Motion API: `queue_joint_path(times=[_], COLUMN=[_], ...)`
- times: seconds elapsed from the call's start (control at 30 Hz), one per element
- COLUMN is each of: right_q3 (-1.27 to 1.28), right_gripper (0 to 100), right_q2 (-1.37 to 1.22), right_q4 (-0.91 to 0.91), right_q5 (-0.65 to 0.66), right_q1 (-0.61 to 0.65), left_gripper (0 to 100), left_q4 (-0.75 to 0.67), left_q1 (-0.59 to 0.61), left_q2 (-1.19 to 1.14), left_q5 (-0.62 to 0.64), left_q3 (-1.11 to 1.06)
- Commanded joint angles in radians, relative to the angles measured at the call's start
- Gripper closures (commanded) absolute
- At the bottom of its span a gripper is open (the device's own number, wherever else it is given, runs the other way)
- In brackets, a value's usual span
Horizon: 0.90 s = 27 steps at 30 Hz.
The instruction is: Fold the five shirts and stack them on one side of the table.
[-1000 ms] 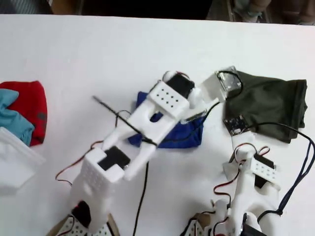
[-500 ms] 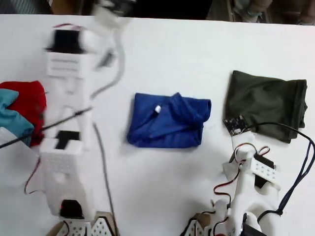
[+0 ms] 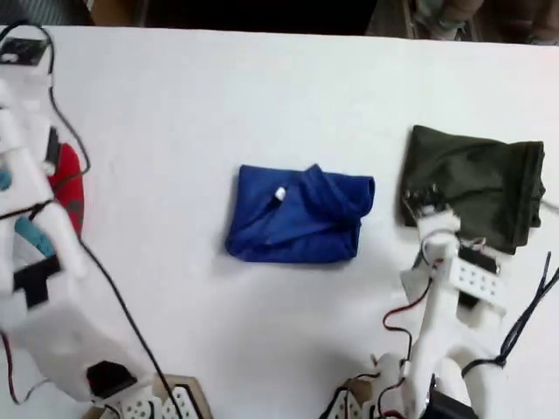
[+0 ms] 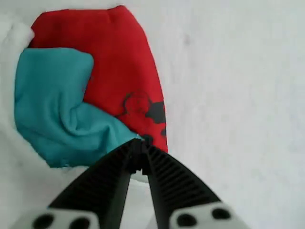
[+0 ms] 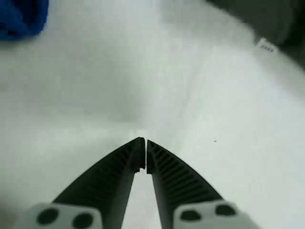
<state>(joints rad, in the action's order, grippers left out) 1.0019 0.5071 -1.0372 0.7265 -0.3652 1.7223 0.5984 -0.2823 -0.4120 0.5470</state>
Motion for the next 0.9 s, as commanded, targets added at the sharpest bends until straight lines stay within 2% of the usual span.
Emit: queue_joint_path(times=[0.0, 0.23, 0.4, 0.5, 0.6, 0.73, 0.87], right_q3=[-0.184, -0.404, -0.502, -0.508, -0.545, -0.687, -0.867], right_gripper=[97.8, 97.8, 97.8, 97.8, 97.8, 97.8, 97.8], right_q2=[0.018, 0.008, 0.004, -0.062, -0.202, -0.394, -0.533], right_q4=[-0.082, -0.145, -0.140, -0.107, -0.068, -0.093, -0.174], right_q5=[-0.074, -0.149, -0.201, -0.196, -0.196, -0.195, -0.195], right_q1=[0.110, 0.334, 0.499, 0.645, 0.739, 0.789, 0.806], left_gripper=[97, 97, 97, 97, 97, 97, 97], left_q4=[-0.123, -0.523, -0.707, -0.818, -0.937, -1.060, -1.108], left_q1=[0.058, 0.163, 0.138, 0.110, 0.100, 0.100, 0.101], left_q2=[0.232, 0.542, 0.709, 0.781, 0.832, 0.873, 0.878], left_q5=[-0.014, 0.034, 0.124, 0.167, 0.212, 0.222, 0.224], left_q3=[-0.268, -0.997, -1.339, -1.495, -1.618, -1.722, -1.762])
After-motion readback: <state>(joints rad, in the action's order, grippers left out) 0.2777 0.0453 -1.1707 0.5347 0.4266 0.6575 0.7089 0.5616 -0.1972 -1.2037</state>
